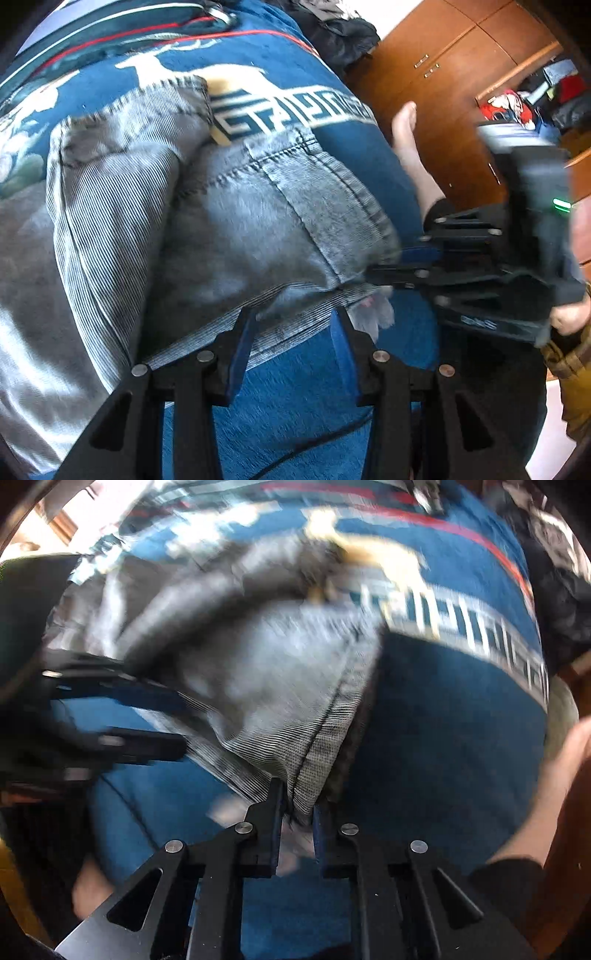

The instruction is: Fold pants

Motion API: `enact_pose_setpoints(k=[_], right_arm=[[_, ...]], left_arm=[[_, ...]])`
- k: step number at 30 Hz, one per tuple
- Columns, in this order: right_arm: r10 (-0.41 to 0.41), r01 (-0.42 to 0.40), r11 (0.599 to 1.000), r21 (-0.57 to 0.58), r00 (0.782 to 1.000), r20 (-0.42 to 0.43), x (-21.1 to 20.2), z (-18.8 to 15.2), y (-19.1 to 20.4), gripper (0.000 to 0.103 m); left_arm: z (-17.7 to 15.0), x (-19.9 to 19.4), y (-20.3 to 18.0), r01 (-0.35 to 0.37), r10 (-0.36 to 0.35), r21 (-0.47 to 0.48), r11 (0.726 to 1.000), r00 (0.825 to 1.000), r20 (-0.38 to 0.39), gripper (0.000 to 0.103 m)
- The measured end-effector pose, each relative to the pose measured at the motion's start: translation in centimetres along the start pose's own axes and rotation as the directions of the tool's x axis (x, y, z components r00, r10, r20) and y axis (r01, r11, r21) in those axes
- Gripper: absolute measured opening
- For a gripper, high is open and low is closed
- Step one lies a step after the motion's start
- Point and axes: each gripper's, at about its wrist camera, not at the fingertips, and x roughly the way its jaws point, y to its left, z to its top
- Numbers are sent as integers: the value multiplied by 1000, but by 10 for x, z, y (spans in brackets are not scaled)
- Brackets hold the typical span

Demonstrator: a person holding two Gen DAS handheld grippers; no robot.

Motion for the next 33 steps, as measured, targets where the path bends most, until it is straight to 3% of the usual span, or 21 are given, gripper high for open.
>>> enact_pose_setpoints(k=[3, 7, 8, 9, 10, 15, 19, 23, 25, 28, 33], right_arm=[[-10, 10, 1000, 1, 1000, 0, 2, 4, 1, 13], [-20, 20, 1000, -11, 1000, -3, 1, 5, 5, 14], [-25, 25, 1000, -6, 1000, 5, -3, 5, 5, 16], [-43, 42, 999, 5, 999, 16, -9, 5, 5, 29], [-61, 60, 998, 17, 997, 39, -19, 4, 4, 33], [-27, 25, 1000, 15, 992, 121, -49, 8, 21, 33], [-11, 8, 1000, 20, 990, 138, -44, 11, 31, 33], [33, -38, 999, 32, 992, 122, -29, 3, 33, 33], [17, -20, 999, 25, 995, 98, -16, 3, 35, 33], [26, -29, 998, 57, 998, 52, 0, 1, 29, 30], [40, -41, 999, 34, 999, 32, -7, 4, 31, 31]], left_arm=[[-15, -2, 5, -18, 18, 7, 1000, 1000, -22, 45], [-32, -28, 18, 19, -19, -15, 1000, 1000, 1, 45], [-35, -37, 20, 23, -23, -10, 1000, 1000, 15, 45], [-35, -42, 20, 17, -16, -7, 1000, 999, 28, 45], [-36, -48, 22, 12, -12, -5, 1000, 999, 39, 45], [-30, -48, 26, -34, 34, 5, 999, 999, 41, 45], [-19, -42, 19, -41, 40, 25, 999, 998, 55, 45], [-16, -14, 22, -81, 82, 44, 996, 996, -34, 45], [-21, -4, 28, -70, 71, 20, 997, 995, -72, 45], [-34, -6, 26, -43, 43, 10, 999, 997, -61, 45], [-48, -12, 29, 3, -5, -27, 1000, 998, -58, 44]])
